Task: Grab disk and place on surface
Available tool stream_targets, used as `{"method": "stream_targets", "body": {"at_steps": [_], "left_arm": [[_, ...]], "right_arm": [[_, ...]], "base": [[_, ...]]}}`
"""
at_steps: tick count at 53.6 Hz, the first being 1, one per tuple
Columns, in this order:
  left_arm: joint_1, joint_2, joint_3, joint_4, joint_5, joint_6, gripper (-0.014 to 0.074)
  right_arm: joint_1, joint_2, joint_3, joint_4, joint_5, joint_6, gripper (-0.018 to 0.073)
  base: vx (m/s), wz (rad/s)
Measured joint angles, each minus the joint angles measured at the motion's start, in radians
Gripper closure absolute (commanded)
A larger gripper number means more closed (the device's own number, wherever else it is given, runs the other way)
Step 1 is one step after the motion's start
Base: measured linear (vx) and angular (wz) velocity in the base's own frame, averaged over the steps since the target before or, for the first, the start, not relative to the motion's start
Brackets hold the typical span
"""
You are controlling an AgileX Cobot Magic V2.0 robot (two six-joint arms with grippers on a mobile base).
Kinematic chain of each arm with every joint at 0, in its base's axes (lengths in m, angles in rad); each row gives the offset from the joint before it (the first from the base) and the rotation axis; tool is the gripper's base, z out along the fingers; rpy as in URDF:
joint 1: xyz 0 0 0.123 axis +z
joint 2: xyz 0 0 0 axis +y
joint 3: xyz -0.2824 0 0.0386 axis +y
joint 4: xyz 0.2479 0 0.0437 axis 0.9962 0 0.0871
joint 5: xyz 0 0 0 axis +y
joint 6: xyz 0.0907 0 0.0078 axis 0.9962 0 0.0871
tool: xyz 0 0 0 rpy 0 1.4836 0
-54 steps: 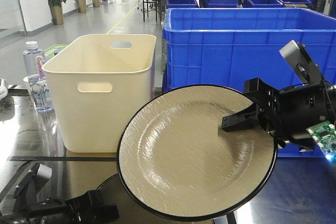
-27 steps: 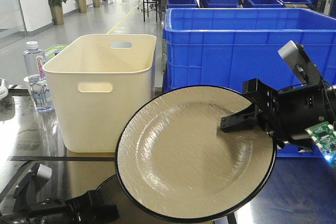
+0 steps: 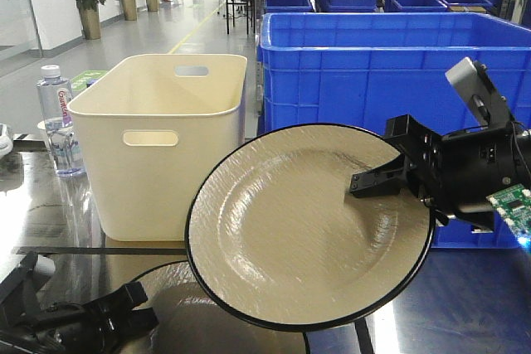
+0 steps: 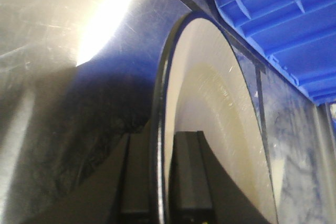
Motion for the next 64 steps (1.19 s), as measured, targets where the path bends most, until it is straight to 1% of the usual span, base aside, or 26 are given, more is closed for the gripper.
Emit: {"method": "stream_targets", "body": {"at_steps": [3, 11, 13, 20, 29, 37, 40, 46, 52, 64], "left_arm": [[0.0, 0.0, -0.002, 0.038, 0.016, 0.0, 0.0335], [0.0, 0.0, -0.002, 0.183, 0.033, 0.002, 0.012], [0.0, 0.0, -0.002, 0.21, 0.035, 0.002, 0.0076], [0.0, -0.004, -0.002, 0.252, 0.018, 0.003, -0.0037], [0.0, -0.068, 0.0, 0.288, -0.077, 0.004, -0.0049], [0.0, -0.151, 0.0, 0.381, -0.202, 0.004, -0.0039], [0.0, -0.182, 0.0, 0.411, -0.23, 0.004, -0.0033], [0.0, -0.245, 0.0, 0.434, -0.255, 0.005, -0.0022], [0.0, -0.297, 0.0, 0.439, -0.262, 0.006, -0.0006], [0.0, -0.356, 0.0, 0.44, -0.272, 0.007, 0.0022]], "right_arm": [[0.0, 0.0, 0.0, 0.0, -0.004, 0.0, 0.0568], [0.0, 0.0, 0.0, 0.0, -0.019, 0.0, 0.0568], [0.0, 0.0, 0.0, 0.0, -0.022, 0.0, 0.0568], [0.0, 0.0, 0.0, 0.0, -0.024, 0.0, 0.0568], [0.0, 0.0, 0.0, 0.0, -0.027, 0.0, 0.0568], [0.0, 0.0, 0.0, -0.004, -0.049, 0.0, 0.0568], [0.0, 0.001, 0.0, -0.003, -0.059, 0.0, 0.0568], [0.007, 0.018, 0.0, 0.004, -0.07, 0.0, 0.0568], [0.057, 0.067, 0.0, 0.002, -0.095, -0.005, 0.0568], [0.22, 0.238, 0.0, 0.008, -0.159, -0.035, 0.0555]], "base": [[0.0, 0.0], [0.0, 0.0], [0.0, 0.0], [0.0, 0.0], [0.0, 0.0], [0.0, 0.0], [0.0, 0.0], [0.0, 0.0], [0.0, 0.0], [0.0, 0.0]]}}
